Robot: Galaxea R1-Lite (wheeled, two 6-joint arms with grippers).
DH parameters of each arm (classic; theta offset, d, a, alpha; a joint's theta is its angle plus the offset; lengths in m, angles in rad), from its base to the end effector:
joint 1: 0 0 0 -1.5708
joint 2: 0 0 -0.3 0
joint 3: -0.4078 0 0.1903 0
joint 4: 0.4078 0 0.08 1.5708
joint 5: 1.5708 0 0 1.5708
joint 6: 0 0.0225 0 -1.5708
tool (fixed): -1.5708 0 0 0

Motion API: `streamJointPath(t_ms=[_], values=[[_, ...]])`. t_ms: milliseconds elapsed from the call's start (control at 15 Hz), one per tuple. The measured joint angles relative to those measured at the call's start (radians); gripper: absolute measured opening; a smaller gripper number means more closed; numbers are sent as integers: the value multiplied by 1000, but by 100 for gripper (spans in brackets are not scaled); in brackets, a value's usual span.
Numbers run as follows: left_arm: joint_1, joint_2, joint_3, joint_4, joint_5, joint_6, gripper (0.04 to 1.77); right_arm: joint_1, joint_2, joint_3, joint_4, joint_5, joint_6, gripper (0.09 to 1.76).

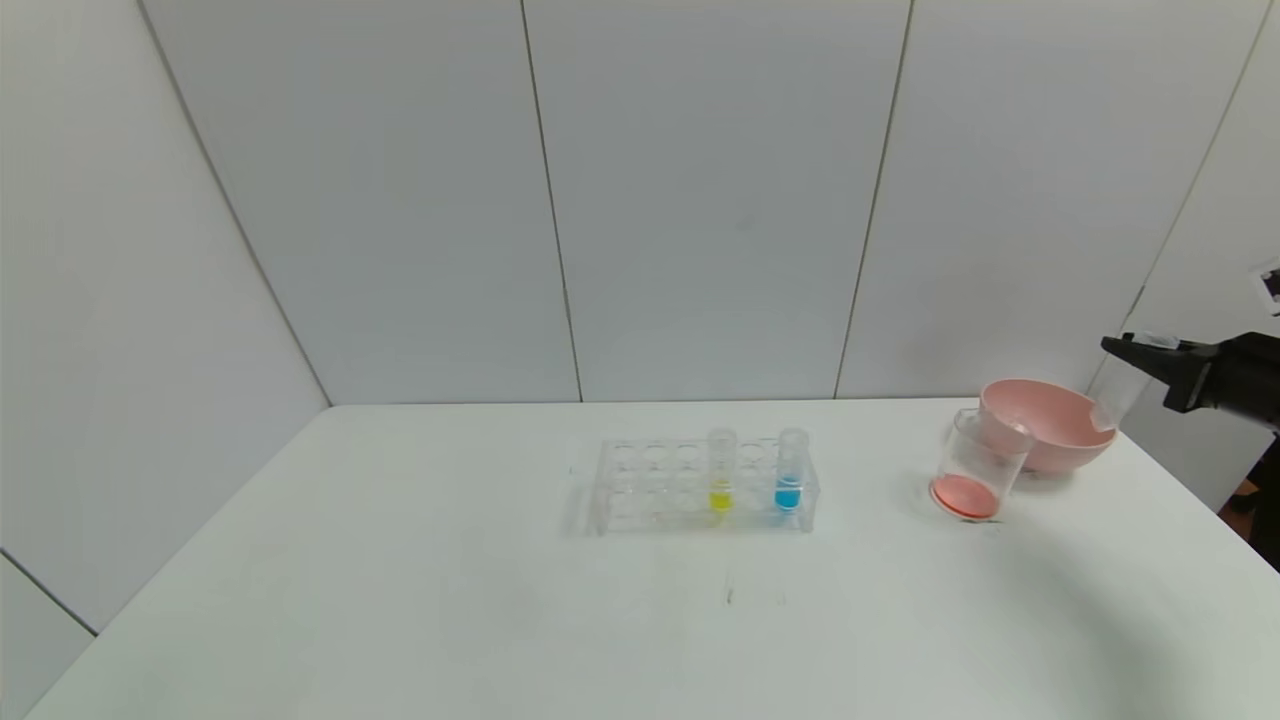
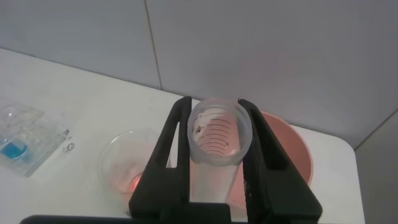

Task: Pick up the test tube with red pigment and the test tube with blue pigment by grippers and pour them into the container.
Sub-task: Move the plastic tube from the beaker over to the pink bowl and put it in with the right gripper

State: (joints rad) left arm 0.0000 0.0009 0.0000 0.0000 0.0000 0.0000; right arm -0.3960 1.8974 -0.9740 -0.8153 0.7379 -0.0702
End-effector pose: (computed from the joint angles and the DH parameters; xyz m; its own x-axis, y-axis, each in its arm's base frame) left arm -0.0227 0.0000 0.0755 1.0000 0.0000 -0.0009 0.0000 1.0000 0.0000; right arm 0.3360 -0.1241 0.1799 0.9381 0.3369 -0.0798 -0.3378 0.9412 0.0027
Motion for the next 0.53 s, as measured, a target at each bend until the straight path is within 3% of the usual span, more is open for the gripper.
streamJointPath(t_ms=[333,533], values=[[0,0,0,0,0,0,176,63,210,-235,2,-147,20,54],[0,0,0,0,0,0,176,71,286,-303,12,-164,20,54]])
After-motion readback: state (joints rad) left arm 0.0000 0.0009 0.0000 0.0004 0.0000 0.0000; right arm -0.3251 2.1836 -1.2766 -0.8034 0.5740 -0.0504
